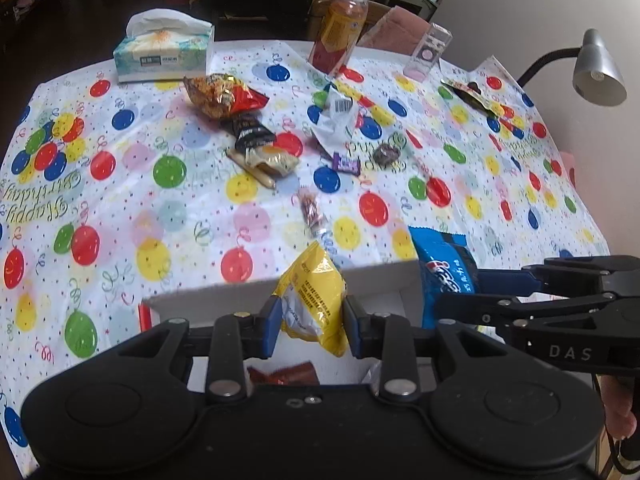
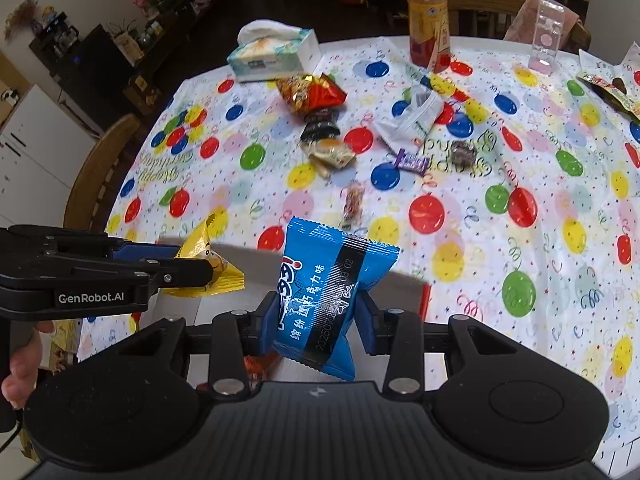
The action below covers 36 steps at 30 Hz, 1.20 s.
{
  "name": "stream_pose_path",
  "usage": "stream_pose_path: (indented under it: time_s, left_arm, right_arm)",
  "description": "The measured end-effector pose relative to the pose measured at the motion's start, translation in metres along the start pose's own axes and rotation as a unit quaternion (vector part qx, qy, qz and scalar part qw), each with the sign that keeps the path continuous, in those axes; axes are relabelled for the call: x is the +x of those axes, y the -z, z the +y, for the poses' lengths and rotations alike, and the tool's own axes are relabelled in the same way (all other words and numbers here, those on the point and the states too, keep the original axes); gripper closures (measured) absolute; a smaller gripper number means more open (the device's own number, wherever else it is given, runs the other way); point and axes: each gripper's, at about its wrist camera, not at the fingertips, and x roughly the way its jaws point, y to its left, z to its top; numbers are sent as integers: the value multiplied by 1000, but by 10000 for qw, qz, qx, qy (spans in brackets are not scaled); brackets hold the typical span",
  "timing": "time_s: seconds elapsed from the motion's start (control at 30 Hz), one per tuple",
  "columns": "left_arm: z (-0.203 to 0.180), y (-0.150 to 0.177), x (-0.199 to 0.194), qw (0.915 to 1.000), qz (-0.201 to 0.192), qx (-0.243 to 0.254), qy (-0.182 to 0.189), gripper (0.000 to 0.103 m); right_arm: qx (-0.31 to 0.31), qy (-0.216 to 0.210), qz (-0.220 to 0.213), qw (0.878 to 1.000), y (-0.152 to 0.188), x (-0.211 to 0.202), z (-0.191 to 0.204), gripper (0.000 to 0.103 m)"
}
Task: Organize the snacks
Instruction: 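Carry both packets over the white box and open both tools to release them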
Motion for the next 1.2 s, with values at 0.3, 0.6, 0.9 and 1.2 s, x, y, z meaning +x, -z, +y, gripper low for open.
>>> stream_pose_path:
  time_s: [0.3,0.6,0.9,1.2]
  left_arm:
    - [9,31,11,9995,287,105,-79,73]
    - [14,53,24,9984,516,164,-179,76]
    - [20,71,37,9972,719,60,-172,76]
    - [17,80,38,9975,688,20,-135,70]
  right_arm:
    - [-102,127,358,9992,28,25,12,64]
    - [-85,309,647,9974,50,54,14,64]
    - [-57,344,869,9956,66,74,14,63]
    - [-176,341,736,9966,69,65,19,53]
